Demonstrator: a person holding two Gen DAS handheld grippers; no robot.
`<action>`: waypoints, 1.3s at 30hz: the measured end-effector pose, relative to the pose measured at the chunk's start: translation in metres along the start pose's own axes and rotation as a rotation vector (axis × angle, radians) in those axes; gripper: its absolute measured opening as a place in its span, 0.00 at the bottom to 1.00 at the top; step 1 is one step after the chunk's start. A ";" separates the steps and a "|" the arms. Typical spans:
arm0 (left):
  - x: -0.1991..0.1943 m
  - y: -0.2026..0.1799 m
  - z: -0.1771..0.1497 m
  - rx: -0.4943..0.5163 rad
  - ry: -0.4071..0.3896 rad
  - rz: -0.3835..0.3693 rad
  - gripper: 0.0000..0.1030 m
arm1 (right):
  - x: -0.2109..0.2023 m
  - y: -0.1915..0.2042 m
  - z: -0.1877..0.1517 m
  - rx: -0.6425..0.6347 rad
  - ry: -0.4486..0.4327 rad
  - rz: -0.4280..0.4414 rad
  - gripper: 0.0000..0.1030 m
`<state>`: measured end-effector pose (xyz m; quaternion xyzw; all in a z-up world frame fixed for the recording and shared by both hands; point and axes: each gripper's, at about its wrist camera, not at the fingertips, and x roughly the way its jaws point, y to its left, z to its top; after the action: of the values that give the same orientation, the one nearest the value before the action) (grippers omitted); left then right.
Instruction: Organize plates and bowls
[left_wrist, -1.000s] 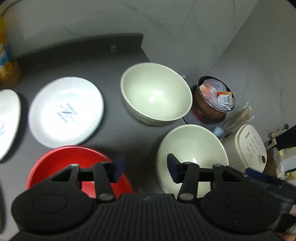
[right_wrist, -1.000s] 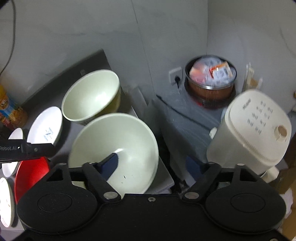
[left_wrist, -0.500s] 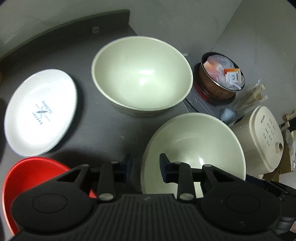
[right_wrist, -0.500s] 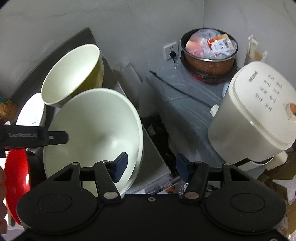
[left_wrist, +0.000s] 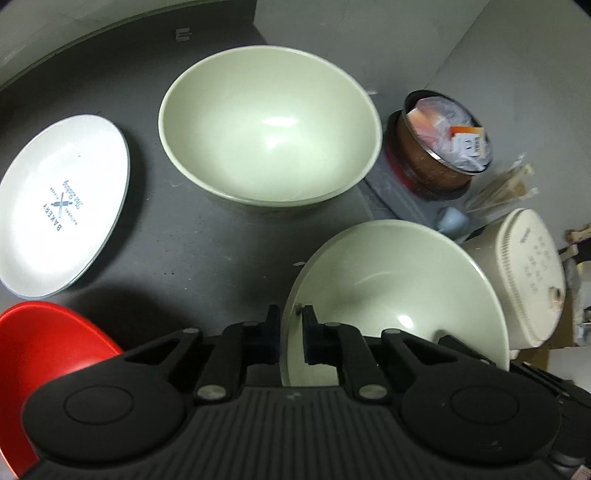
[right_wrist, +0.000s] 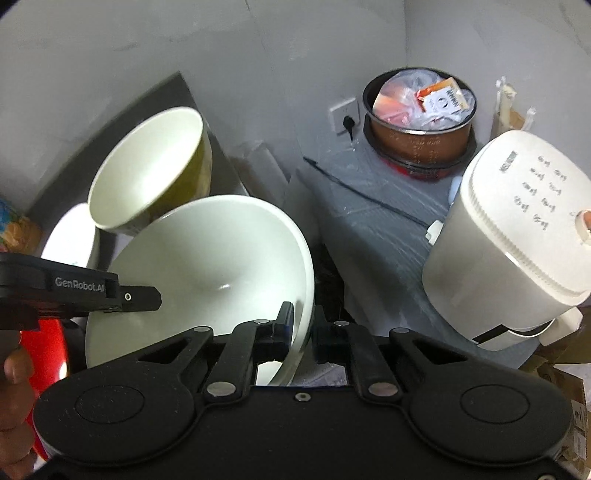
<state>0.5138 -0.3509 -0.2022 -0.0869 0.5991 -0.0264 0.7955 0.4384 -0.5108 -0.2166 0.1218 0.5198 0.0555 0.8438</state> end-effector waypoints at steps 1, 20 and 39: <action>-0.004 -0.001 0.000 0.008 -0.009 -0.008 0.09 | -0.004 0.000 -0.001 0.006 -0.010 0.003 0.10; -0.098 0.057 -0.019 0.024 -0.161 -0.088 0.10 | -0.073 0.077 -0.022 -0.027 -0.169 0.024 0.11; -0.132 0.151 -0.047 -0.067 -0.171 -0.101 0.10 | -0.077 0.151 -0.049 -0.120 -0.122 0.061 0.12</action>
<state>0.4224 -0.1882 -0.1150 -0.1455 0.5244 -0.0389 0.8381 0.3654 -0.3749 -0.1314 0.0899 0.4593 0.1048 0.8775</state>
